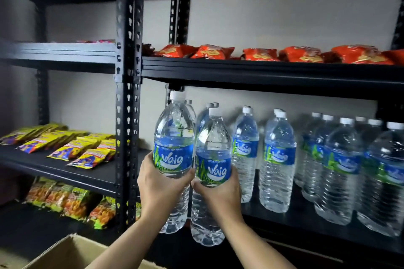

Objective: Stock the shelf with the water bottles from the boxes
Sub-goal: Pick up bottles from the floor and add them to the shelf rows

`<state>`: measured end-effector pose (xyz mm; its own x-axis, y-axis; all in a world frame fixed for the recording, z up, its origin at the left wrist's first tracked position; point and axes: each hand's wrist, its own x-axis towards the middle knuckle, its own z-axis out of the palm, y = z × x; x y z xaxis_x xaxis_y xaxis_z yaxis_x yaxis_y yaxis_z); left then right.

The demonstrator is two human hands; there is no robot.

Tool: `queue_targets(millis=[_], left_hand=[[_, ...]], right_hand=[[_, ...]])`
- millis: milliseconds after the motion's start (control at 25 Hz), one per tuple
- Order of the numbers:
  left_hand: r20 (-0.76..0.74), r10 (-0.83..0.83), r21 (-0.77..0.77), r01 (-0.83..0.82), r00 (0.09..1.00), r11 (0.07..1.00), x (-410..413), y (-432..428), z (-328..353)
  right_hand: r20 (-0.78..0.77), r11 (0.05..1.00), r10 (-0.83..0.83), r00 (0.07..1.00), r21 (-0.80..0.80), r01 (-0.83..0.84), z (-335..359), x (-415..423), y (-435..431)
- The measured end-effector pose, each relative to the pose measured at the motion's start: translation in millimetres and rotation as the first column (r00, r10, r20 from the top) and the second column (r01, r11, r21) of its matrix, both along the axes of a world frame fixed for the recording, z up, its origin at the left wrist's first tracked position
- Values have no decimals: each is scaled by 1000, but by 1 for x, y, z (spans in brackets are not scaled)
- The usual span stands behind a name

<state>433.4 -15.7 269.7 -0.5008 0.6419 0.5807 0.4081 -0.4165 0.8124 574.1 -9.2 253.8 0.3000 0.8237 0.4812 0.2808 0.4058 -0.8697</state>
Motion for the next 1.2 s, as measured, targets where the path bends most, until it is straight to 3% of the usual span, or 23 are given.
queue_targets(millis=[240, 640, 880, 1040, 1200], left_hand=[[17, 30, -10, -30, 999, 999, -18, 45, -5], [19, 53, -18, -52, 998, 998, -24, 88, 0], [18, 55, -31, -54, 998, 998, -23, 104, -2], [19, 62, -19, -61, 998, 998, -24, 111, 2], [26, 44, 13, -45, 999, 999, -26, 113, 8]], right_hand=[[66, 1000, 6, 998, -16, -4, 2, -24, 47], [-42, 999, 2, 999, -47, -4, 26, -27, 121], [-63, 1000, -22, 998, 6, 22, 0, -26, 151], [8, 997, 49, 999, 61, -49, -16, -24, 158], [84, 993, 102, 991, -60, -97, -64, -13, 153]])
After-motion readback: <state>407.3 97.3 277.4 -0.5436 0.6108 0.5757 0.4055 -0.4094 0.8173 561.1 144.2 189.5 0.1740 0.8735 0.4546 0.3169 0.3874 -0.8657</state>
